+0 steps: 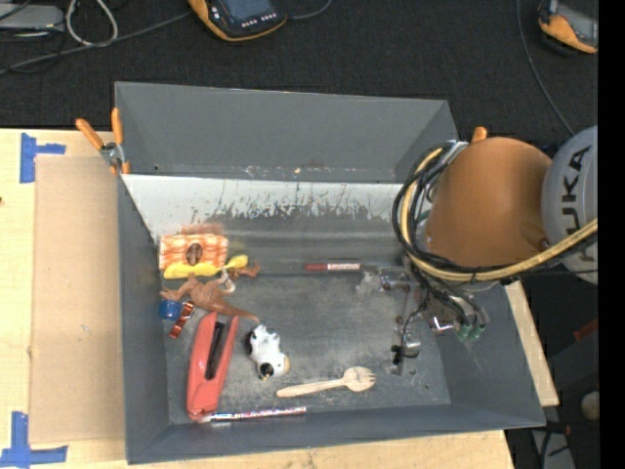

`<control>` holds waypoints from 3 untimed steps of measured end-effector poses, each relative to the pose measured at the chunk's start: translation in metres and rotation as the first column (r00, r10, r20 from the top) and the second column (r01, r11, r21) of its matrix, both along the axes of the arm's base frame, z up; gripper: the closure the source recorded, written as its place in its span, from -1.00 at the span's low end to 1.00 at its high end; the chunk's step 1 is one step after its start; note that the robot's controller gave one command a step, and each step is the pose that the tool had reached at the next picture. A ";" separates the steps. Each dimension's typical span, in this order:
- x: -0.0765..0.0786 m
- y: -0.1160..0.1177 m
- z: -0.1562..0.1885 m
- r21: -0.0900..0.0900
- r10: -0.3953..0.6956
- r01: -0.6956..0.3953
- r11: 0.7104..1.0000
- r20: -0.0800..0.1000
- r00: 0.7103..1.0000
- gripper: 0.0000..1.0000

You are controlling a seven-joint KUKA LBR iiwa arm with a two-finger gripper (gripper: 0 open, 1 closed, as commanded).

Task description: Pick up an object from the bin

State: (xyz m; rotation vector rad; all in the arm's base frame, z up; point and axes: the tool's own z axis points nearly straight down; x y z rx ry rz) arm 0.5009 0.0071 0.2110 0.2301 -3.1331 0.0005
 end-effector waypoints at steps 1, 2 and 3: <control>0.001 -0.019 -0.053 -0.001 0.070 -0.070 0.998 0.006 0.998 -1.00; -0.022 0.018 -0.107 0.002 0.080 -0.080 0.997 0.002 0.997 -1.00; -0.030 0.020 -0.039 -0.002 0.198 -0.198 0.980 0.001 0.980 -1.00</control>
Offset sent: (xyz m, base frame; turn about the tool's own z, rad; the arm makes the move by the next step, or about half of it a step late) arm -0.0198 0.0152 -0.1032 -0.0762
